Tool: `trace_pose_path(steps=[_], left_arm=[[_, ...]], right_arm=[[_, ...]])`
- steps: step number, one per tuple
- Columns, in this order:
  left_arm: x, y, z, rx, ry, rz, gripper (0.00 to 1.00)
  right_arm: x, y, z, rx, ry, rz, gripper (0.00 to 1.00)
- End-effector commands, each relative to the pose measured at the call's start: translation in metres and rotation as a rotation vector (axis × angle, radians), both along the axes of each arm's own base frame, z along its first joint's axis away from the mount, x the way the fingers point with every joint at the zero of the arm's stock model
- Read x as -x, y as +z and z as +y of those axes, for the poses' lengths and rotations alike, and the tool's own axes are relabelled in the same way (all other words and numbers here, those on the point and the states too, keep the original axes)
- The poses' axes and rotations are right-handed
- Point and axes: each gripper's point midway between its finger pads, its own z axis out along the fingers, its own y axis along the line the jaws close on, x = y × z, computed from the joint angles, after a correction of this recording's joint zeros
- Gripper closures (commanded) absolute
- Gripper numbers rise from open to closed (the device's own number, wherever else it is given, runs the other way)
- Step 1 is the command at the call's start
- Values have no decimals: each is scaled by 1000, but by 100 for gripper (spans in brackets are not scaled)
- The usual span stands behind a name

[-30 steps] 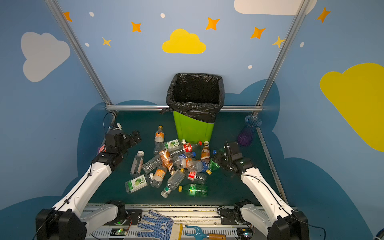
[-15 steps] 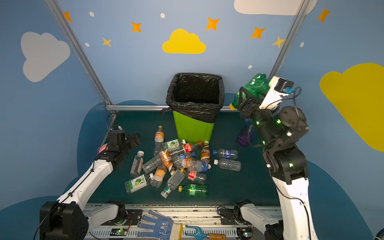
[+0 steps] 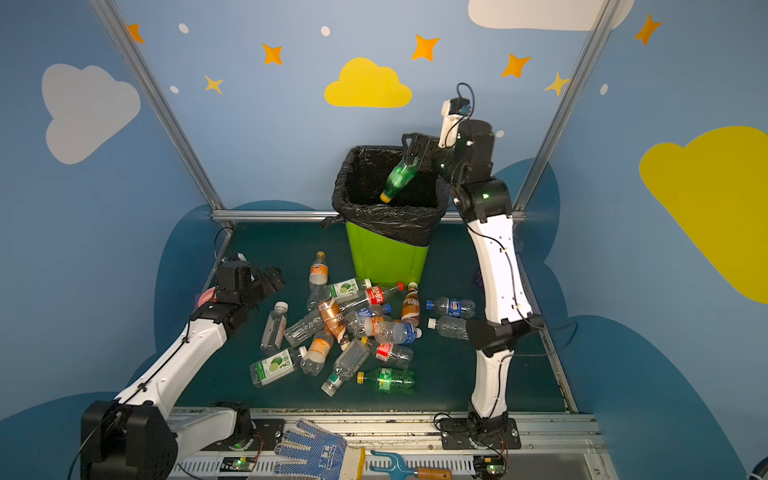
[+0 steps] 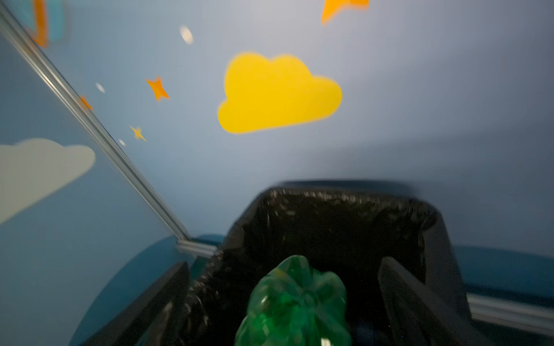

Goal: Throw the plastic bottles in the bin
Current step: 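Lift the green bottle with the right gripper over the bin and release, then move the left gripper toward the yellow-capped Fanta bottle while the right draws back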

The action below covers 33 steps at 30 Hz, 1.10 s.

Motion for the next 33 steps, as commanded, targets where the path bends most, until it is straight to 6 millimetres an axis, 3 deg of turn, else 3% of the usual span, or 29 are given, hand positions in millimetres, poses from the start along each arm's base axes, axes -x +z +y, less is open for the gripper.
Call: trace_pose_path(steps=[1,3,5,8,11,15,19,24,27,33], left_arm=[[7,7,1,0,-3,-15,0],[9,8,0,5,-9,-30,0],[9,10,0,7,-13,-38,0],[7,13,-5,11,-40,-42,0],[5,13,-12,27,-76,-28,0],[-2,10,-32,73,-178,-5,0],[-11,2,-47,116,-248,30,0],[-21,-12,-66,131,-342,131,0],[-23,-25,-76,105,-395,229,1],[-23,-44,-95,86,-453,298,1]], right_arm=[[96,98,-35,-56,-20,-213,2],[120,115,-48,-116,-44,-313,2],[140,114,-58,-140,-63,-345,2],[162,99,-74,-123,-100,-348,2],[177,68,-96,-83,-185,-322,2],[190,-2,-131,-65,-309,-206,2],[194,-92,-156,-64,-393,-29,2],[196,-214,-159,-118,-392,269,2],[200,-255,-159,-163,-403,375,2],[205,-298,-152,-236,-392,464,2]])
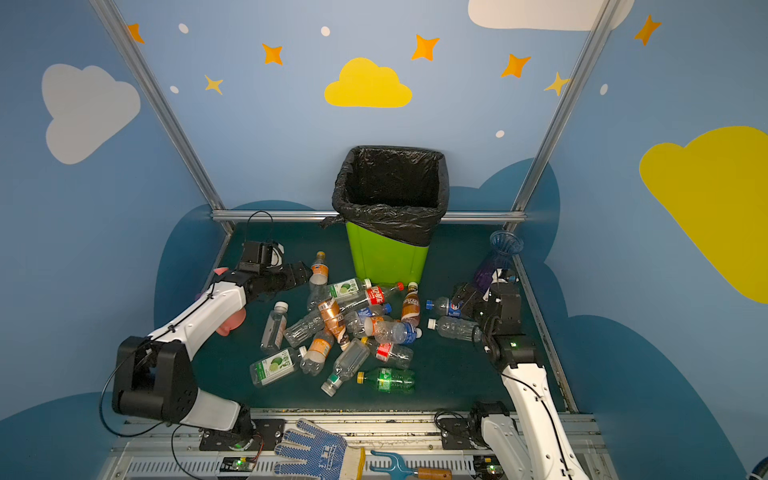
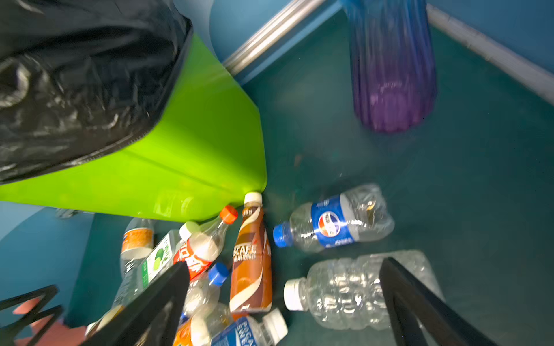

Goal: Throw the plastic bottles in the bin
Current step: 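Move the left gripper toward the yellow-capped Fanta bottle while the right draws back, then close the left gripper around the Fanta bottle's body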

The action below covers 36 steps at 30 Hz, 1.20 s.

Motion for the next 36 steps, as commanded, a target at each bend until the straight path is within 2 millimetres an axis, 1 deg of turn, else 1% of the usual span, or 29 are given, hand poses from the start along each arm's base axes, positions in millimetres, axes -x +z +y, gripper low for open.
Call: trace_pose_path(steps=[1,5,8,14,18,24,29,36], left_arm=[[8,-10,-10,-17,-59,55,2],[3,-22,-18,-23,-99,122,8],[-2,-33,-20,-43,-111,179,15],[-11,-57,-18,-76,-113,258,22],[-18,-66,-18,-88,-115,278,24],[-28,-77,-19,-99,-121,300,26],[-41,-83,-22,-100,-124,311,29],[-56,-94,-22,-112,-120,332,32]], right_arm=[[1,-7,4,-75,-7,-1,2],[6,-30,-1,-59,-33,52,2],[12,-43,-6,-56,-62,85,2],[17,-55,-18,-65,-122,104,2],[20,-62,-22,-82,-145,118,2],[23,-67,-28,-91,-169,126,2],[24,-69,-33,-95,-189,130,2],[24,-72,-34,-106,-196,135,2]])
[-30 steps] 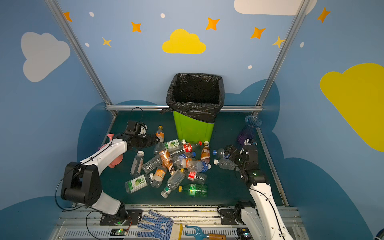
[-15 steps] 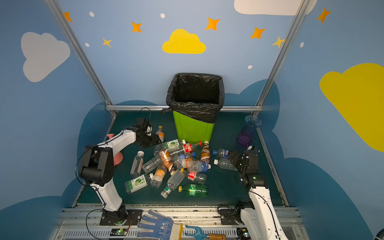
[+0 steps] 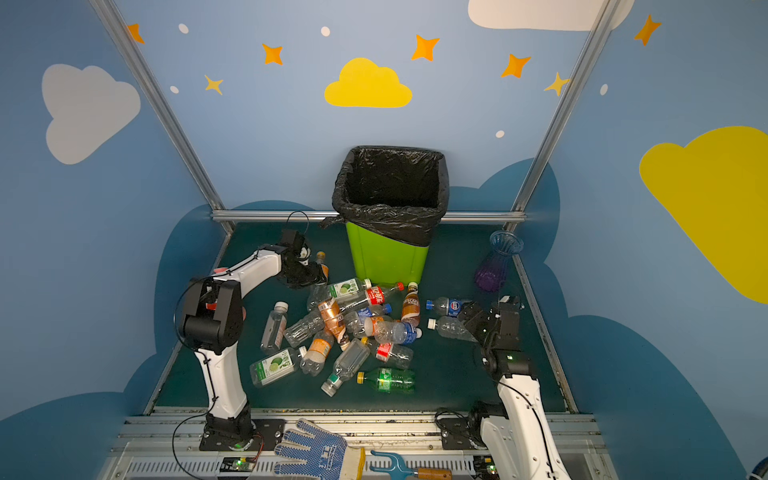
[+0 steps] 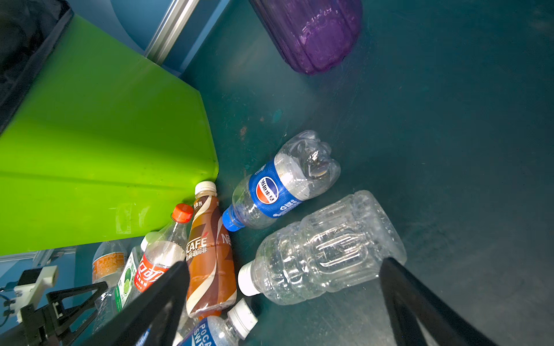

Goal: Throw the plastic bottles in the bin
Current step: 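Close the left gripper around the Fanta bottle's body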

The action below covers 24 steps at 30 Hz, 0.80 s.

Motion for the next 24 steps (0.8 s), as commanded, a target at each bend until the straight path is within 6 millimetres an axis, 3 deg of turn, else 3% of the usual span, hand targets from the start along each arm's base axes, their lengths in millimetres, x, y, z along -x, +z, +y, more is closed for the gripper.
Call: trace_pose_path(steps=[1,8,13,18,24], left_arm=[[1,-6,3,-28,-8,33,33],[-6,-9,2,-21,0,27,43],[-11,0,1,-13,2,6,58],[-18,28,7,-5,19,-66,64],[-24,78,20,14,53,-196,64]], right_arm=[[1,-2,-1,-8,-7,1,2],[-3,-1,-1,-22,-4,-7,2],[-5,-1,0,-31,-1,-9,2],[-6,3,-2,-28,-9,-20,2],[-6,6,-4,-31,-12,-28,2]])
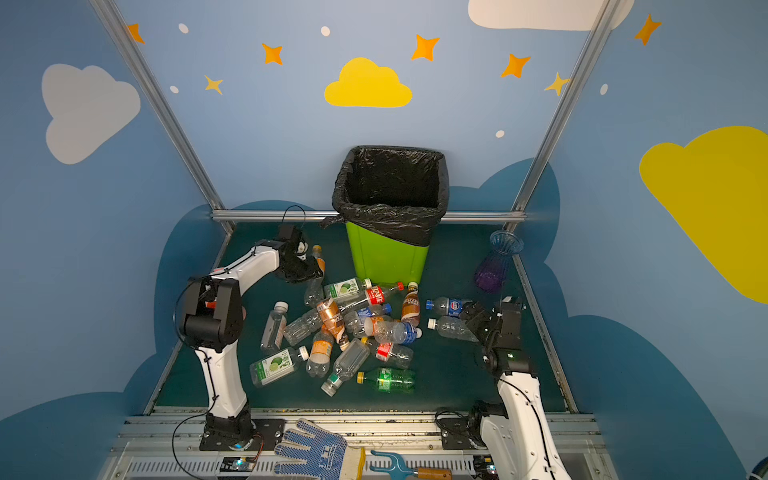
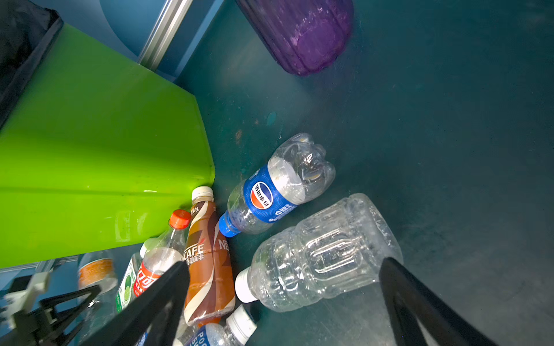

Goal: Throw the plastic bottles in the bin
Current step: 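Close the left gripper around the Fanta bottle's body, then lift the Fanta bottle with the left gripper over the bin and open it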

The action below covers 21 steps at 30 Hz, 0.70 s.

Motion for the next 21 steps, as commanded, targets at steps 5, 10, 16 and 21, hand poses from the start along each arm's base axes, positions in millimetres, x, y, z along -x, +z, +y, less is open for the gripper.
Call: trace_pose_path(steps=[5,10,16,21], left_arm=[[-12,99,20,38,58,-262,65],[-9,178,46,42,132,-470,64],[34,333,110,-64,308,-935,61],[99,438,135,-98,407,-1276,59]], right_arm=[[-4,11,0,-11,3,-38,2],[-7,18,-2,-13,1,-56,2],[-10,28,-3,-7,7,-74,2],[-13,28,-4,-21,4,-81,2]])
